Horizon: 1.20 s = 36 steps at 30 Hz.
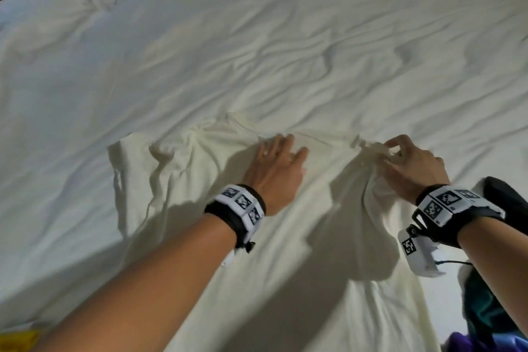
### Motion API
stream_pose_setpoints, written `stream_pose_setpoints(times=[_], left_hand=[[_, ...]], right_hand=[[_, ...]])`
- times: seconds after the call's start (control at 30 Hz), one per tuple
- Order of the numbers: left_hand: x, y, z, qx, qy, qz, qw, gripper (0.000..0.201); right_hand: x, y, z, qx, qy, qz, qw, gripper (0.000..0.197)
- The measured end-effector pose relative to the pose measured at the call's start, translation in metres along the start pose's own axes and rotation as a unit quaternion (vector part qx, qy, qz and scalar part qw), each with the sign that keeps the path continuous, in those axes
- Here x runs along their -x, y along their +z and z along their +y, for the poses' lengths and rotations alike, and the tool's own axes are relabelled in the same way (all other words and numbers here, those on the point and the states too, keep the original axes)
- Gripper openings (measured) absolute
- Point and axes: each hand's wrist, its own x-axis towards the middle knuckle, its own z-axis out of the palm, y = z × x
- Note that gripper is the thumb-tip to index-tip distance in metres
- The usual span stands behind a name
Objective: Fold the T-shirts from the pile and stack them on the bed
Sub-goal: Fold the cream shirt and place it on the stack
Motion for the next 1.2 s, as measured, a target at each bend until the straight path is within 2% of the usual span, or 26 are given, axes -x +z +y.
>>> stream_pose_setpoints(times=[0.07,0.17,0.23,0.3,0.33,0.4,0.43,0.5,0.57,0.63,0.73,0.8,0.87,0.9,1.0,1.03,1.1,1.13,1.2], left_hand=[[-0.006,0.014,0.033,0.026,0.055,-0.039,0.997,0.051],[-0.021,0.031,0.054,0.044,0.015,-0.063,0.997,0.059],[-0.029,0.039,0.057,0.032,-0.012,-0.066,0.997,0.062],[-0.036,0.042,0.057,0.024,-0.026,-0.065,0.997,0.061],[-0.039,0.04,0.057,0.027,-0.037,-0.057,0.997,0.06],[-0.047,0.033,0.059,0.023,-0.069,-0.024,0.997,0.057],[-0.053,0.029,0.058,0.013,-0.088,-0.014,0.996,0.057],[-0.067,0.022,0.056,-0.009,-0.116,-0.04,0.992,0.068],[-0.08,0.017,0.055,-0.036,-0.12,-0.09,0.988,0.079],[-0.089,0.013,0.06,-0.081,-0.116,-0.127,0.982,0.087],[-0.096,0.006,0.082,-0.132,-0.092,-0.113,0.98,0.102],[-0.095,0.006,0.098,-0.156,-0.04,-0.067,0.985,0.098],[-0.092,0.013,0.11,-0.15,0.012,-0.037,0.988,0.08],[-0.09,0.019,0.113,-0.136,0.031,-0.028,0.99,0.069],[-0.085,0.031,0.117,-0.085,0.057,-0.019,0.995,0.05],[-0.084,0.035,0.115,-0.079,0.059,-0.023,0.995,0.052],[-0.081,0.043,0.111,-0.083,0.051,-0.043,0.994,0.06],[-0.079,0.047,0.109,-0.088,0.043,-0.058,0.994,0.063],[-0.077,0.052,0.106,-0.089,0.033,-0.073,0.993,0.065]], right_hand=[[0.008,-0.008,0.017,-0.014,-0.021,-0.024,0.999,0.046],[0.016,-0.016,0.044,0.016,-0.039,-0.069,0.997,0.056],[0.02,-0.022,0.059,0.047,-0.039,-0.092,0.994,0.043],[0.024,-0.028,0.07,0.003,-0.038,-0.094,0.995,0.031],[0.025,-0.031,0.076,-0.046,-0.031,-0.076,0.996,0.036],[0.023,-0.035,0.091,-0.172,-0.005,0.003,0.985,0.047],[0.022,-0.036,0.097,-0.241,0.015,0.042,0.97,0.051],[0.02,-0.039,0.107,-0.347,0.059,0.075,0.933,0.055],[0.024,-0.042,0.113,-0.39,0.085,0.075,0.914,0.048],[0.027,-0.044,0.119,-0.399,0.096,0.081,0.909,0.05],[0.028,-0.046,0.127,-0.402,0.115,0.092,0.904,0.061],[0.029,-0.041,0.13,-0.388,0.136,0.103,0.906,0.057],[0.035,-0.034,0.128,-0.339,0.165,0.121,0.918,0.038],[0.038,-0.028,0.127,-0.334,0.189,0.122,0.915,0.037],[0.051,-0.014,0.123,-0.366,0.268,0.07,0.889,0.082],[0.053,-0.008,0.124,-0.355,0.287,0.044,0.889,0.086],[0.054,-0.001,0.128,-0.323,0.284,0.033,0.902,0.063],[0.056,-0.001,0.128,-0.319,0.269,0.056,0.907,0.052],[0.061,-0.004,0.123,-0.349,0.219,0.13,0.902,0.047]])
